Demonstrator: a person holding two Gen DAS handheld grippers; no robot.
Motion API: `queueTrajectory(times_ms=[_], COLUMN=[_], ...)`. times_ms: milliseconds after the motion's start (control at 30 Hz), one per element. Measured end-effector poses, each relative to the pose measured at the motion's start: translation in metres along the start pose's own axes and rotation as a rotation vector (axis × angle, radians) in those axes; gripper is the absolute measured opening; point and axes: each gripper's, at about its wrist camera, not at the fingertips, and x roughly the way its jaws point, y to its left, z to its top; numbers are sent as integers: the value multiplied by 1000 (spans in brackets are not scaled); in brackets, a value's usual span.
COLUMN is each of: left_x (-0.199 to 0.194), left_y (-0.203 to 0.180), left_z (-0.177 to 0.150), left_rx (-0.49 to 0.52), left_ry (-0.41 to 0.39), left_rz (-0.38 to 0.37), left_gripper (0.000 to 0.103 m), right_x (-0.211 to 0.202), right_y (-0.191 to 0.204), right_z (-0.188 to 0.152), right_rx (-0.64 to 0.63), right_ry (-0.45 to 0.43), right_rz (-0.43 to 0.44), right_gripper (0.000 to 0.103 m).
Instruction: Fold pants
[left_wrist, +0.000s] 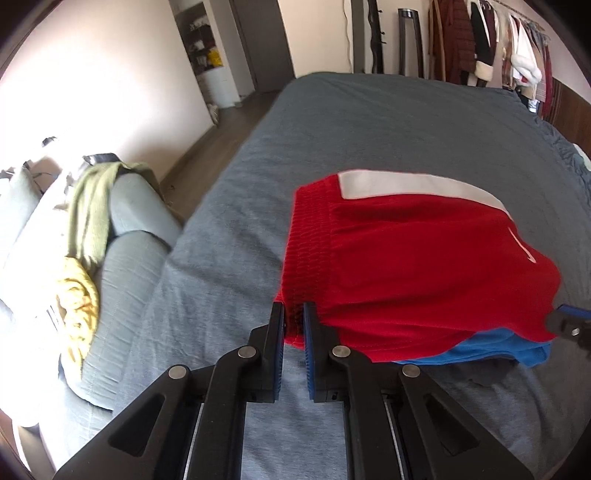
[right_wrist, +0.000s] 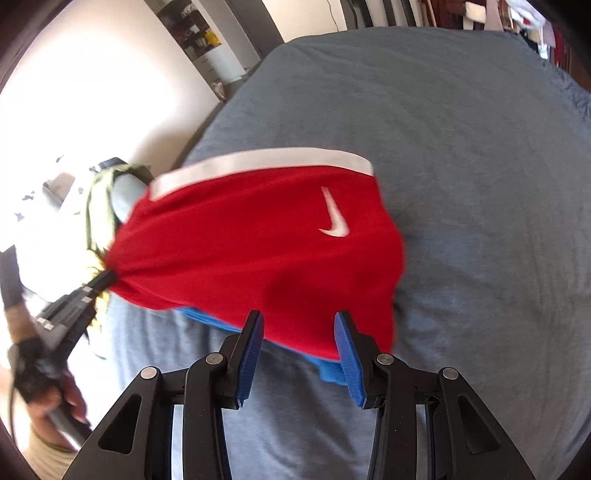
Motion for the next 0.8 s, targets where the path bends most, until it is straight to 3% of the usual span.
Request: queueTrajectory(times_ms=[67,167,233,300,600,700,800], left_x=[3,3,0,-4,-25,-34,-33], left_y=[-6,-10,-8,-6,-15,-19,-23], left_z=[-1,-7,-9,-12,-14,-13,-10], left_rx=[32,76,74,64,77,80,89], left_ry=[22,43,54,63,17,-17,-42], left_rz=[-2,65,71,88,120,90,86], left_gripper=[18,34,36,45,54,61,65], right_x=[7,11,13,20,27,16,-4], right_y=[-6,-14,-15,-18,-38,-42,-33], right_z=[-3,-7,-10,-11,-18,-19,-16], right_rx=[8,21,-3,-17,17,31,10], right_ry=[24,42,55,93,170,138,32], right_rz=[-4,-9,-37,-68,-105,-78,-14], right_gripper=[41,42,42,42,41,42,41])
